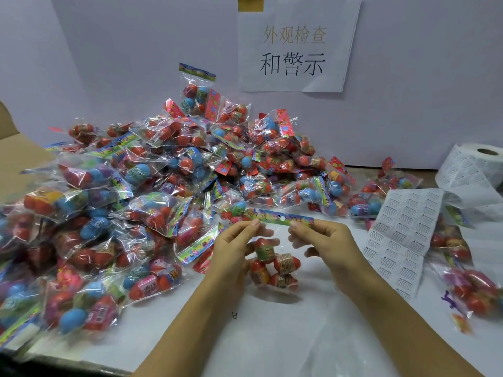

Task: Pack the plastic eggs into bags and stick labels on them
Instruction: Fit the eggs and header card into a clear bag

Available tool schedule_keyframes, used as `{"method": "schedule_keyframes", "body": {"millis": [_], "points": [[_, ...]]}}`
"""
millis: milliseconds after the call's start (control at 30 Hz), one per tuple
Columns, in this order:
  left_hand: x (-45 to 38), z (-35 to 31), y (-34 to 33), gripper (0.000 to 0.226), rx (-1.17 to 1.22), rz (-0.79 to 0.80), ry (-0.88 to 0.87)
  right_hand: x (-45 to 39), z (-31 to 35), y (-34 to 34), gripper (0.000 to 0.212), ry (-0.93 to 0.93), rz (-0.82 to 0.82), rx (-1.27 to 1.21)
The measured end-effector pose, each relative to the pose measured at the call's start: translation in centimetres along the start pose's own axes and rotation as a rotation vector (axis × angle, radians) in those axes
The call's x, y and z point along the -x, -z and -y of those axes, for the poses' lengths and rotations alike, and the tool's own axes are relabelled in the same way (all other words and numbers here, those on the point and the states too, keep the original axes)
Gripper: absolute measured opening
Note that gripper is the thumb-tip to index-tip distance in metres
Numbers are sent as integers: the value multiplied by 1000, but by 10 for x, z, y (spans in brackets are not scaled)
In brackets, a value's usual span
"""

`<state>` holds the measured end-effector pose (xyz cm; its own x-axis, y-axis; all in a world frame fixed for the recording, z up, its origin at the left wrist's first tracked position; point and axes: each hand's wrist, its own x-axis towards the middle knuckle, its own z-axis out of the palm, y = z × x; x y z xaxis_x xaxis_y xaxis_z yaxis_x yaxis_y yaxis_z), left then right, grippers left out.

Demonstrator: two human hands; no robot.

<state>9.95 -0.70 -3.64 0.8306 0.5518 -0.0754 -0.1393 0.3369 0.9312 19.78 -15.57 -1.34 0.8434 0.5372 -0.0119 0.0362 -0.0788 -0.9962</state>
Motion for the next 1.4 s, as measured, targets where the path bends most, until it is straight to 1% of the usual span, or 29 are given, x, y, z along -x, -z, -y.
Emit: {"method": "schedule_keyframes", "body": {"millis": [100, 200, 333, 433, 533, 600, 700, 867, 900, 933, 1033, 1100, 1133, 1200, 1233, 1300, 1333, 1400], "points": [[0, 0, -1, 21, -3, -12, 3, -1, 2, -1, 24, -15, -27, -39], [-1, 0, -1, 20, 5, -10, 11, -1, 2, -2, 25, -10, -35, -52], [-2, 2, 1, 15, 17, 24, 46, -1, 1, -1, 24, -28, -41, -105], [-3, 3, 2, 34, -2, 58, 94, -2, 2, 2, 24, -46, -63, -214], [-2, 5, 2, 54, -81, 136, 134, -4, 3, 4, 22, -63, -79, -341], [-2, 7, 5, 60, -82, 161, 137, -5, 4, 6, 21, -71, -98, -440], [-5, 8, 6, 62, 0, 131, 104, -7, 5, 7, 21, -100, -139, -525], [-10, 7, 6, 71, 53, -8, -11, -8, 3, 10, 23, -145, -177, -369], [-11, 6, 7, 66, 83, -34, -26, -8, 3, 10, 22, -155, -183, -341], [-11, 5, 8, 56, 108, -47, -41, -9, 2, 9, 21, -162, -196, -317], [-9, 4, 9, 25, 116, -19, -45, -12, -1, 9, 18, -126, -276, -241], [-6, 5, 7, 19, 82, 23, -23, -11, -3, 9, 17, -37, -300, -158], [-5, 5, 6, 21, 66, 39, -15, -9, -2, 8, 20, 21, -277, -108], [-3, 5, 4, 26, 53, 62, -10, -5, -1, 5, 33, 122, -165, -23], [-2, 5, 3, 28, 43, 73, -11, -4, -2, 3, 41, 142, -96, 13], [-1, 3, 1, 33, 20, 67, -12, -2, -6, -1, 56, 115, 23, 81], [-1, 3, 1, 42, 19, 48, -11, -2, -8, -3, 57, 91, 64, 103], [-1, 1, 1, 62, 23, 13, 8, -2, -11, -5, 43, 55, 99, 89]]}}
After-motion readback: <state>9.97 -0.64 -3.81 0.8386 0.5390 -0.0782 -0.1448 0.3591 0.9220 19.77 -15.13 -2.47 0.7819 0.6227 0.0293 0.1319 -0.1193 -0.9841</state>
